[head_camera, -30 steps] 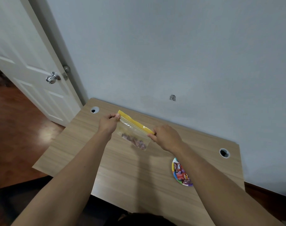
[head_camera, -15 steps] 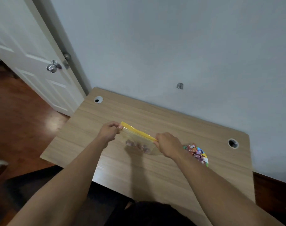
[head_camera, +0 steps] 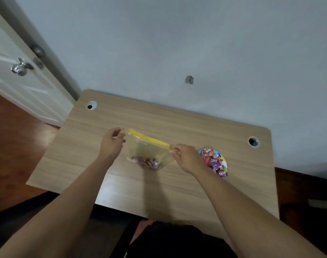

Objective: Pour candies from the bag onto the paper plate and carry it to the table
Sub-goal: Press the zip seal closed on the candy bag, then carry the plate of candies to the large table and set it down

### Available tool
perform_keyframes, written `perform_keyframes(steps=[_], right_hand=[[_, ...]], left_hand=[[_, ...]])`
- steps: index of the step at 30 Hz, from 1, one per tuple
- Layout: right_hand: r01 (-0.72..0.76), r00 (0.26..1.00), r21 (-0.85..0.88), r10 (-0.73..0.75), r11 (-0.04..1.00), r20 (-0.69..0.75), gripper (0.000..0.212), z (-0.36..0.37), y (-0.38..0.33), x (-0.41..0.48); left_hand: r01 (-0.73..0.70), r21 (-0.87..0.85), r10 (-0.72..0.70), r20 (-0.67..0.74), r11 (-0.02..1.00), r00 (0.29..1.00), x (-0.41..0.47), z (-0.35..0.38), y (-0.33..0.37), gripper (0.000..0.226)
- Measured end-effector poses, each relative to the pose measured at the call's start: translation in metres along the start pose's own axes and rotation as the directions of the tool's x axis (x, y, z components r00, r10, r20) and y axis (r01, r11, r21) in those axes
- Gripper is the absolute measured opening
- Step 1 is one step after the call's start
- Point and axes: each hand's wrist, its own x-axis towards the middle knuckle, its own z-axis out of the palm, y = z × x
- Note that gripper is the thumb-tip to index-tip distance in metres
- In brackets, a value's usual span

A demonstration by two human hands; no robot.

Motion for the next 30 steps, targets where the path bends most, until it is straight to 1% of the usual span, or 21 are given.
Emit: perform_keyframes(steps=[3, 7, 10, 13, 15, 18, 21, 23, 26, 28, 30], right_hand=[[-0.102, 0.994, 0.064, 0.103, 0.993, -0.020, 0.032, -0.019, 0.030, -0.003], [-0.260, 0.964, 0.105, 0.265, 0.960, -0.034, 0.026, -0.043, 0.088, -0.014], [-0.393, 0.917, 0.129, 0.399, 0.910, -0.022, 0.030, -0.055, 0.135, -0.027], [-0.499, 0.860, 0.204, 0.510, 0.843, -0.005, 0.028, -0.060, 0.173, -0.041], [-0.551, 0.826, 0.235, 0.564, 0.801, 0.017, 0.032, -0.061, 0.191, -0.050], [-0.608, 0.784, 0.264, 0.619, 0.749, 0.052, 0.033, -0.055, 0.213, -0.061], [-0.659, 0.744, 0.287, 0.659, 0.695, 0.114, 0.033, -0.041, 0.232, -0.069], [-0.680, 0.727, 0.301, 0.669, 0.669, 0.156, 0.032, -0.029, 0.241, -0.072], [-0.678, 0.733, 0.318, 0.646, 0.663, 0.213, 0.033, -0.010, 0.253, -0.076], [-0.679, 0.733, 0.345, 0.629, 0.649, 0.258, 0.033, 0.006, 0.262, -0.077], [-0.727, 0.683, 0.371, 0.661, 0.578, 0.310, 0.039, 0.021, 0.270, -0.077]], left_hand=[[-0.106, 0.034, 0.106, 0.002, 0.994, 0.994, 0.001, 0.024, 0.016, 0.028], [-0.153, 0.038, 0.148, 0.105, 0.988, 0.983, 0.000, 0.066, 0.036, 0.024], [-0.137, 0.034, 0.127, 0.209, 0.990, 0.970, -0.003, 0.103, 0.044, 0.024], [-0.087, 0.053, 0.064, 0.333, 0.995, 0.941, -0.011, 0.138, 0.048, 0.024], [-0.043, 0.073, 0.010, 0.407, 0.996, 0.913, -0.018, 0.161, 0.048, 0.025], [0.031, 0.115, -0.082, 0.473, 0.993, 0.877, -0.025, 0.193, 0.041, 0.025], [0.072, 0.173, -0.152, 0.510, 0.982, 0.847, -0.028, 0.222, 0.031, 0.025], [0.077, 0.203, -0.174, 0.520, 0.976, 0.836, -0.030, 0.238, 0.025, 0.022], [0.067, 0.248, -0.195, 0.541, 0.967, 0.818, -0.033, 0.263, 0.022, 0.017], [0.047, 0.283, -0.202, 0.551, 0.958, 0.810, -0.035, 0.279, 0.022, 0.021], [0.017, 0.338, -0.211, 0.546, 0.941, 0.811, -0.034, 0.295, 0.021, 0.029]])
